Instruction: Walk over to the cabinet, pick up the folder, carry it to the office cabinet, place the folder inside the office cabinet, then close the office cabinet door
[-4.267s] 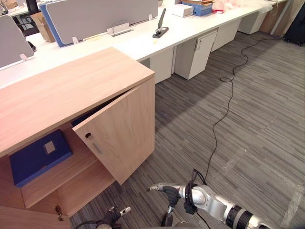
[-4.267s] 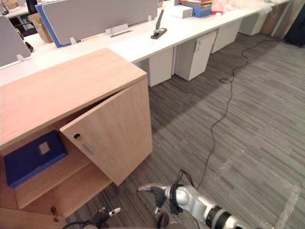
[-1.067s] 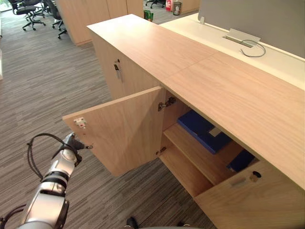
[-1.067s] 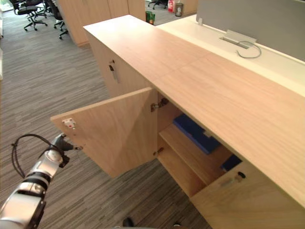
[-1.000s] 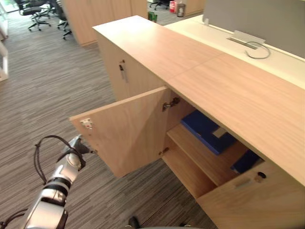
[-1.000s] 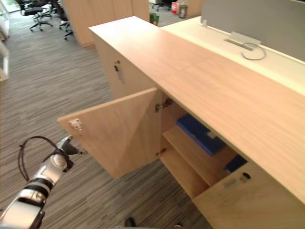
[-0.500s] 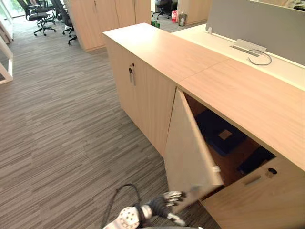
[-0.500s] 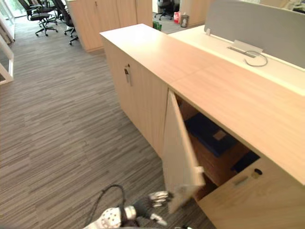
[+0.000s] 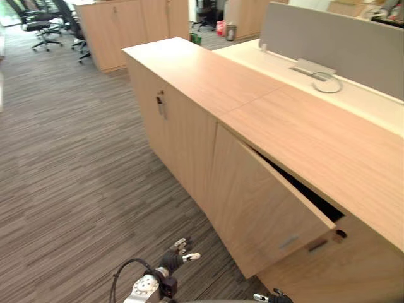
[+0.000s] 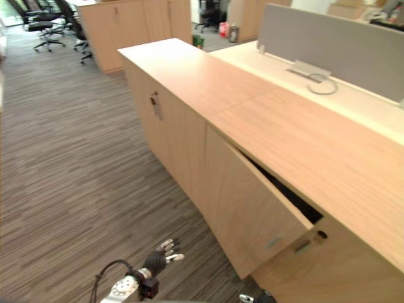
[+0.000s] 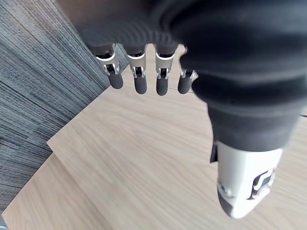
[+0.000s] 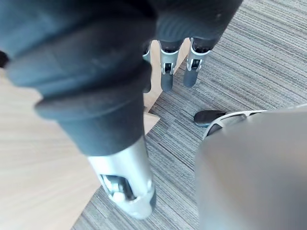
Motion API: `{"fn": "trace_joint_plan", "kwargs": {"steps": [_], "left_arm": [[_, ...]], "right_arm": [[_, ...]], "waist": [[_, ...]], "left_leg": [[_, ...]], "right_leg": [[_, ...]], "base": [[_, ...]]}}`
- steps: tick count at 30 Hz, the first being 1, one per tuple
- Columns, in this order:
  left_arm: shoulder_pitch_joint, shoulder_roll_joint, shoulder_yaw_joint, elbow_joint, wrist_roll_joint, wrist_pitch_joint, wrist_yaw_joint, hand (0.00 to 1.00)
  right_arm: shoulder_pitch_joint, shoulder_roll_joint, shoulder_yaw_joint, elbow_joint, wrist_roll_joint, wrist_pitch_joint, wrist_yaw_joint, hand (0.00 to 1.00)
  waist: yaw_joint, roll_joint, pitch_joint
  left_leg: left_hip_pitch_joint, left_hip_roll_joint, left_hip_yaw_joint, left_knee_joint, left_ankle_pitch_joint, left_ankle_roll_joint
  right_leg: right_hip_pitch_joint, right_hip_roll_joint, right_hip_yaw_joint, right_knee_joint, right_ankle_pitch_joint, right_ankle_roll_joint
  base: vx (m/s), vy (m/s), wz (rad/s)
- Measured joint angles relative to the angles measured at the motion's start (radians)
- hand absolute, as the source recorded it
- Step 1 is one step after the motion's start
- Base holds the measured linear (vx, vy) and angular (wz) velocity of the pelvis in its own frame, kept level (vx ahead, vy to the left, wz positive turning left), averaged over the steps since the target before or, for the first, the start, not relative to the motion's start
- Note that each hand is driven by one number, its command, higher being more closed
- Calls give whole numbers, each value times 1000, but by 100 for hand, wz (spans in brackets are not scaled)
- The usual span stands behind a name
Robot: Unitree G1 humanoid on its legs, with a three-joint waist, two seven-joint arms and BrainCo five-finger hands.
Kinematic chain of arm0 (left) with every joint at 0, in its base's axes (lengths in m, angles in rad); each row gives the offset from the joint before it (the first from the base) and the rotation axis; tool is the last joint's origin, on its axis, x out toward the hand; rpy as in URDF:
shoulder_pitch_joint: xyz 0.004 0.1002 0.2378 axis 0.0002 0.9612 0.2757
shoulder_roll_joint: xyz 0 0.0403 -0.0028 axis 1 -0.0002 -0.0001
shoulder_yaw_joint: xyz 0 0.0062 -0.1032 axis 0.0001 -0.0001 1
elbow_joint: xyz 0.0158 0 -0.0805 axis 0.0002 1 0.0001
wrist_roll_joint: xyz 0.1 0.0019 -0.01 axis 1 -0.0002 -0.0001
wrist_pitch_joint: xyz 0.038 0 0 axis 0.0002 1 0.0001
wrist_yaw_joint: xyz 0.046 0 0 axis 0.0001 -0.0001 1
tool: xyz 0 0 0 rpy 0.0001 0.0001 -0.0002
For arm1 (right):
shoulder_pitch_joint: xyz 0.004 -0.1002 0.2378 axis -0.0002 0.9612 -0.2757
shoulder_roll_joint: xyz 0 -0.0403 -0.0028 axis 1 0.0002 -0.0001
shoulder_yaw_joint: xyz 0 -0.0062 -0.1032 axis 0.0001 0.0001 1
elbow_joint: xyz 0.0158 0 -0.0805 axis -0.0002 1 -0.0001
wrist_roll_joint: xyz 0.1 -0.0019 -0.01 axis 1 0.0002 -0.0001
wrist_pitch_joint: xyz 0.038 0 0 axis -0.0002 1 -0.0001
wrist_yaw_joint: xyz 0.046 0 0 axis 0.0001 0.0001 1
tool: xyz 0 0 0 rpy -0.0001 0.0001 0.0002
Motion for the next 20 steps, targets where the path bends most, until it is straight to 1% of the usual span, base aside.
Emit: {"fn": "trace_joint_plan", "kwargs": {"steps": [1,2,3,4,5,6,7,8,9,10,11,12,13,14,15,16,18,20], "left_arm": [[5,-5,25,5,16,0,6,0],[6,-18,77,25,29,0,18,0],[5,-42,143,51,32,0,33,0],[4,-58,179,70,31,0,43,0],[5,-85,240,116,34,0,65,0],[9,-115,302,156,65,1,87,0],[9,-127,328,182,79,1,98,0],[9,-150,380,237,167,0,126,0],[10,-164,421,297,233,-3,146,0],[3,-164,436,336,263,-3,150,0],[1,-164,492,356,290,-1,160,0],[5,-166,519,363,317,-2,164,0],[5,-168,527,363,333,-4,164,0],[4,-169,528,376,346,-9,164,0],[-1,-179,517,405,362,-12,163,0],[-7,-179,516,423,369,-17,164,0],[-23,-177,507,444,371,-19,165,0],[-40,-169,455,450,376,-19,167,0]], "right_arm": [[-1,0,-7,0,-1,1,-3,0],[0,0,-20,0,-2,2,-6,0],[2,0,-54,1,-2,4,-8,0],[3,1,-76,2,-2,6,-10,0],[6,4,-104,5,-2,10,-13,0],[14,1,-117,-6,-2,15,-18,0],[16,0,-124,-9,-2,16,-18,0],[16,-1,-157,-13,-5,17,-18,0],[23,-8,-191,-19,-5,17,-17,0],[27,-4,-200,-22,-8,18,-17,0],[51,10,-182,-45,-8,20,-14,0],[60,12,-144,-64,-8,18,-13,0],[61,12,-128,-69,-8,18,-13,0],[67,13,-101,-82,-6,18,-13,0],[74,10,-78,-84,-2,12,-13,0],[77,10,-76,-84,-2,9,-13,0],[87,9,-73,-84,-3,7,-13,0],[89,3,-64,-85,-2,8,-14,0]], "waist": [[4,8,5],[10,11,7],[14,20,10],[19,26,14],[24,26,18],[27,34,24],[27,39,27],[32,50,28],[36,78,26],[40,79,30],[38,73,19],[41,60,17],[42,53,14],[40,45,-4],[26,44,-26],[23,41,-36],[21,44,-38],[21,50,-37]], "left_leg": [[-19,34,2,78,-19,-1],[-53,83,-11,200,-26,1],[-74,107,-78,274,-24,3],[-84,108,-128,298,-22,3],[-94,82,-232,311,-32,-3],[-84,19,-364,276,-89,-16],[-85,-19,-433,250,-112,-26],[-75,-93,-571,163,-138,-54],[-48,-115,-654,46,-118,-49],[-35,-114,-641,46,-92,-32],[-8,-113,-586,0,-94,-28],[20,-114,-534,-38,-87,-20],[31,-118,-510,-55,-83,-19],[50,-128,-470,-100,-65,-18],[77,-136,-438,-173,-41,-12],[99,-133,-424,-219,-30,-17],[127,-126,-415,-243,-21,-13],[152,-113,-388,-254,-23,-17]], "right_leg": [[3,16,20,0,-3,-5],[7,39,59,4,-7,-16],[4,56,105,13,-14,-28],[2,64,124,17,-18,-29],[-7,68,167,18,-23,-35],[-23,65,222,39,-24,-38],[-40,62,248,47,-22,-40],[-82,58,299,70,-22,-39],[-110,74,330,76,-23,-27],[-107,76,354,74,-19,-19],[-87,63,363,43,-13,-21],[-90,41,364,33,-5,-29],[-100,30,368,31,6,-23],[-123,12,386,26,33,-6],[-131,0,394,0,48,4],[-131,3,403,-15,53,11],[-123,16,406,-29,57,17],[-119,28,411,-32,58,18]], "base": [[34,-133,-93],[34,-109,-94],[16,-54,-93],[10,-18,-95],[38,24,-106],[51,60,-109],[50,138,-124],[5,189,-124],[-18,204,-126],[37,223,-111],[80,172,-108],[112,163,-105],[76,134,-108],[147,147,-89],[182,112,-82],[193,42,-45],[169,-2,-26],[134,5,-25]]}}
